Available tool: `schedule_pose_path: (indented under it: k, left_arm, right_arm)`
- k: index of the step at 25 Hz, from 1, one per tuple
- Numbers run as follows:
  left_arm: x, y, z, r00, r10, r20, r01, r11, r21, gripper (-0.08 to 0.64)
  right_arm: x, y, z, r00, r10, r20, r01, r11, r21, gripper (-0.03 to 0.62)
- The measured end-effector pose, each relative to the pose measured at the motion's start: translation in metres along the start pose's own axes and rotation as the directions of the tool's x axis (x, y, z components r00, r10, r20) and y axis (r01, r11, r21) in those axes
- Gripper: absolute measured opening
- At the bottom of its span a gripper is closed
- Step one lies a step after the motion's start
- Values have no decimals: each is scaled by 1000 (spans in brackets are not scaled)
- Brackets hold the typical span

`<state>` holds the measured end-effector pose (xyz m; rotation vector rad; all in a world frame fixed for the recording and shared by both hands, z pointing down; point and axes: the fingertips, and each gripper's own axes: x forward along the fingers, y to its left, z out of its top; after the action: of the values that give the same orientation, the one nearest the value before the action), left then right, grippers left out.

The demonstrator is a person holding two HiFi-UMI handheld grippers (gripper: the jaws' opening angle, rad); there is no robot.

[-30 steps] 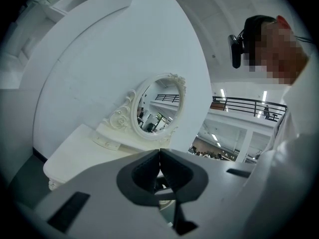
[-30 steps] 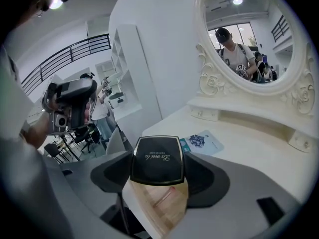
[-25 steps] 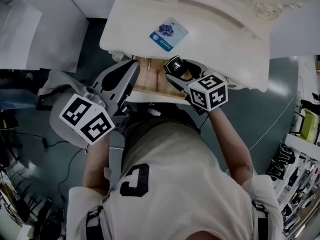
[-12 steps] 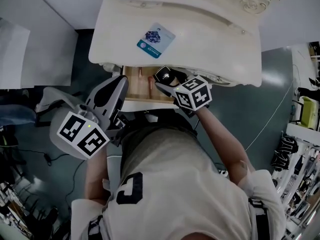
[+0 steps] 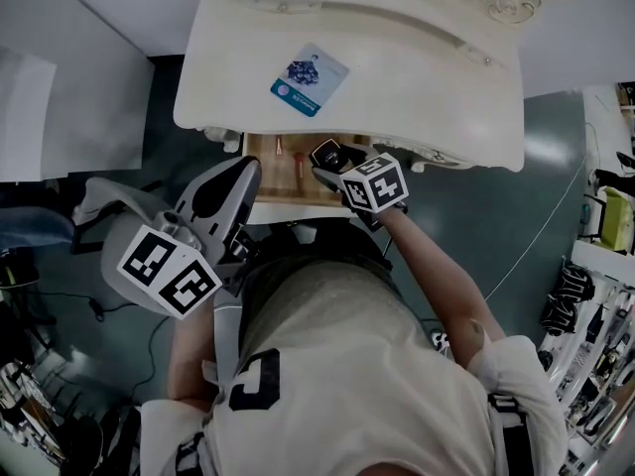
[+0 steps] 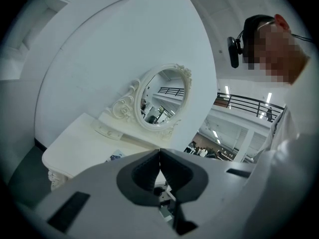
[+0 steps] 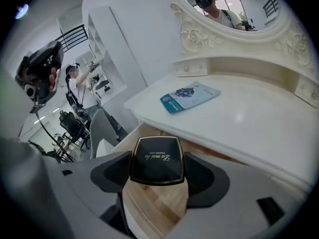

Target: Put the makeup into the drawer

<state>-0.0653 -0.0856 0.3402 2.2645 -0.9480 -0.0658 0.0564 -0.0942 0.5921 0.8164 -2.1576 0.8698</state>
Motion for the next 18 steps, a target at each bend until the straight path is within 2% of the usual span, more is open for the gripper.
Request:
schedule_pose_path:
  k: [4,11,18]
  left_arm:
    - [6,1,-5,1000,1,-22,-2,1000,-10,58]
    - [15,3,-9,999,16,-51,-17,1000,-16,58]
    - [13,15,-12,996,59,-62,-61,998,-30,58]
  right_arm:
    - [20,-10,-14,998,-18,-53,18,1000,-5,333]
    - [50,-33,-23,993,-64,-104,72,995,75,333]
    - [70,-51,-34,985,-101,-142,117,987,107,333]
